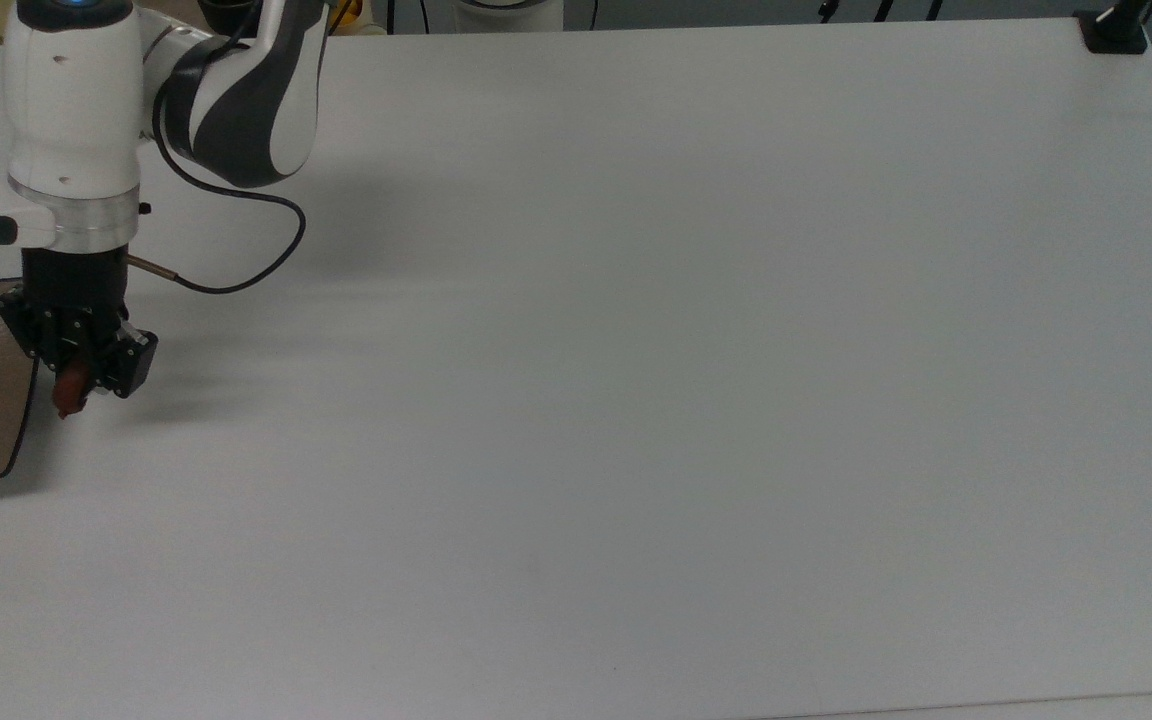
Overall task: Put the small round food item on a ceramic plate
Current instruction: 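Lift the held food item and carry it over the brown plate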
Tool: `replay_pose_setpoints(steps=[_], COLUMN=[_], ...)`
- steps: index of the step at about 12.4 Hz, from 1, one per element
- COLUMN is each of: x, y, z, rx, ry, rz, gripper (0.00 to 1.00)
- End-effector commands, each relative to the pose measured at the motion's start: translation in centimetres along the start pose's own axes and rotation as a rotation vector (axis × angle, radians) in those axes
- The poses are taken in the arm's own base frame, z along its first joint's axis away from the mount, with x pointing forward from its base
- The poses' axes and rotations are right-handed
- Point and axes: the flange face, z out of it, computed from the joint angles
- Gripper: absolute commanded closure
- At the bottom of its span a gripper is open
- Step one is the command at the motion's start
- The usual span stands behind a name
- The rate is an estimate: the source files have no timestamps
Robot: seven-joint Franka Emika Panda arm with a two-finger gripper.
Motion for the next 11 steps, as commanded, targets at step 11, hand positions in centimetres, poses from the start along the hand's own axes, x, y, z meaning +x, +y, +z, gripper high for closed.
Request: replay_pose_setpoints(steps=[11], x=[-1.0], y=[11.7], z=[5.0], rx=[-0.097], ry=[0.224], rz=[0.257], gripper=[0.97])
